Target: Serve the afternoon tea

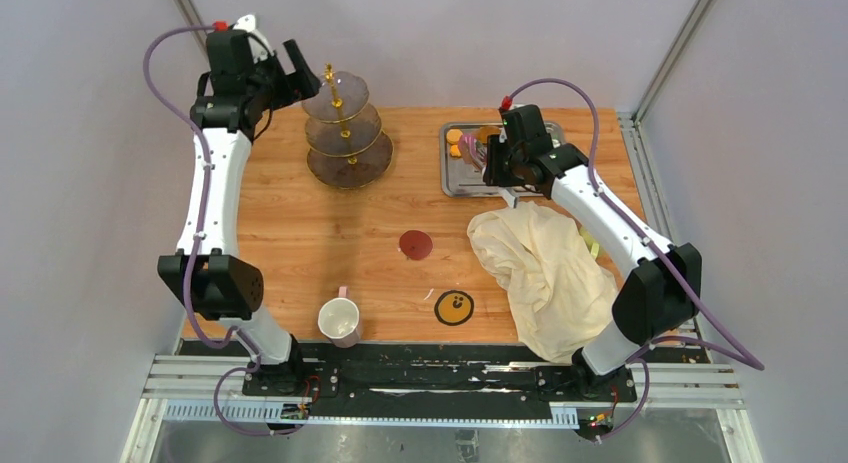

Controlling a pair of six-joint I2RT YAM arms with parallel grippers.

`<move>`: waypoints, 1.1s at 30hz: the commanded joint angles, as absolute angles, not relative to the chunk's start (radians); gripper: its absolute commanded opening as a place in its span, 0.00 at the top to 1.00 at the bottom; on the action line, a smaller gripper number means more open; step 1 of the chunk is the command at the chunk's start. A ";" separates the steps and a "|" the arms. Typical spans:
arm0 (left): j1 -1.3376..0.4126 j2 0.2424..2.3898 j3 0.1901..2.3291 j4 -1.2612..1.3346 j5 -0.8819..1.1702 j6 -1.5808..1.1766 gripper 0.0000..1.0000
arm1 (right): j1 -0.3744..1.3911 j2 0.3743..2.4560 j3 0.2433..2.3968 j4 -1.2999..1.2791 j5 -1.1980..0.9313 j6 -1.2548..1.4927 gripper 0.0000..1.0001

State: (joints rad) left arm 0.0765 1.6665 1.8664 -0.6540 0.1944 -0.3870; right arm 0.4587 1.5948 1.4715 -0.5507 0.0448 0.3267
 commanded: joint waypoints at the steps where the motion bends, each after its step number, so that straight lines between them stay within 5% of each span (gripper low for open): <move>1: -0.041 1.702 2.016 -0.685 0.067 -0.224 0.01 | 0.466 1.548 1.463 -0.530 0.048 0.341 0.99; 14: -0.143 2.002 2.352 -0.712 -0.150 -0.109 0.03 | 0.466 1.535 1.469 -0.540 0.061 0.336 0.99; 17: -0.146 2.018 2.349 -0.691 -0.134 -0.109 0.16 | 0.466 1.539 1.471 -0.540 0.062 0.336 0.99; 29: -0.188 1.963 2.285 -0.656 -0.111 -0.128 0.97 | 0.466 1.552 1.486 -0.540 0.056 0.331 0.99; 33: -0.230 1.919 2.244 -0.655 -0.100 -0.135 1.00 | 0.466 1.552 1.491 -0.540 0.053 0.331 0.99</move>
State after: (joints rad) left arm -0.1837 2.0087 2.2684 -0.6842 -0.1162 -0.1295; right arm 0.4587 1.5700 1.4666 -0.5514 0.0460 0.3290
